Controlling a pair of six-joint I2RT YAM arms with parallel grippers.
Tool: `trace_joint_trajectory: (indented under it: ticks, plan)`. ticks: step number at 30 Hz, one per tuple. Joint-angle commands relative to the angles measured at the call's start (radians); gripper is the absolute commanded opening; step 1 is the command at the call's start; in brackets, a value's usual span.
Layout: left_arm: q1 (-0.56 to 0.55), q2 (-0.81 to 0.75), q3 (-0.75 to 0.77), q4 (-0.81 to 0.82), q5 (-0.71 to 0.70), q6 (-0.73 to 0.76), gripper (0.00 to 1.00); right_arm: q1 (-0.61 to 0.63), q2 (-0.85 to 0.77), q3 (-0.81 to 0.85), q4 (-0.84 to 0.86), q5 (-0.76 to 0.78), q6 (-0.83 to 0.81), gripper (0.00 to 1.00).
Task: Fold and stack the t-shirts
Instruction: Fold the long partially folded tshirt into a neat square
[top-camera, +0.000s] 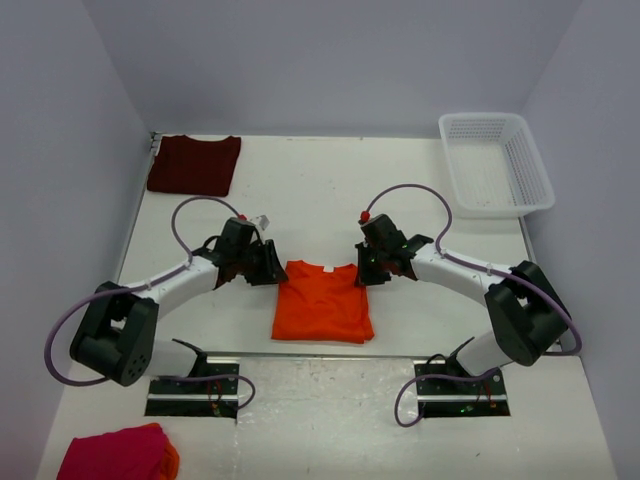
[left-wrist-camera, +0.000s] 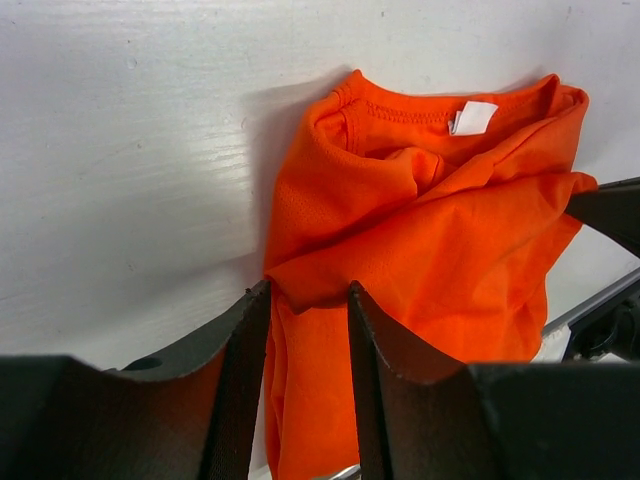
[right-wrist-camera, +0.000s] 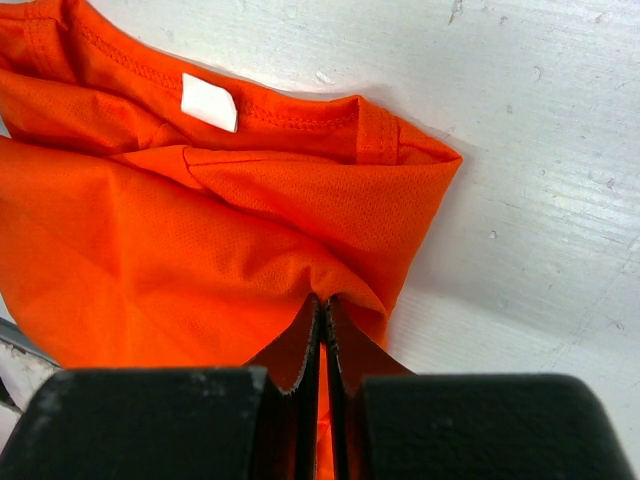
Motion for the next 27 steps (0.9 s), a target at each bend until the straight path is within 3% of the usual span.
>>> trace_joint_trajectory:
  ticks: [1, 4, 7, 9, 10, 14, 27]
  plan:
    - [-0.011, 0.006, -0.013, 0.039, 0.025, -0.017, 0.38, -0.003, -0.012, 0.020, 0.020, -0.016, -0.010, 0.00]
    - [-0.014, 0.014, -0.023, 0.056, 0.031, -0.022, 0.37, -0.001, -0.003, 0.022, 0.023, -0.021, -0.010, 0.00]
    - [-0.016, 0.037, -0.015, 0.071, 0.042, -0.019, 0.26, -0.001, 0.000, 0.016, 0.032, -0.028, -0.008, 0.00]
    - [-0.016, 0.048, 0.000, 0.073, 0.037, -0.012, 0.14, -0.001, 0.000, 0.016, 0.032, -0.030, -0.008, 0.00]
    - [-0.016, 0.058, 0.007, 0.074, 0.034, -0.008, 0.01, -0.001, 0.000, 0.014, 0.032, -0.030, -0.008, 0.00]
    - [-0.016, 0.060, 0.046, 0.047, 0.017, 0.009, 0.00, -0.001, -0.011, 0.016, 0.021, -0.013, -0.019, 0.00]
    - [-0.037, -0.300, 0.023, -0.133, 0.013, 0.003, 0.00, 0.060, -0.273, -0.003, -0.126, 0.024, -0.040, 0.00]
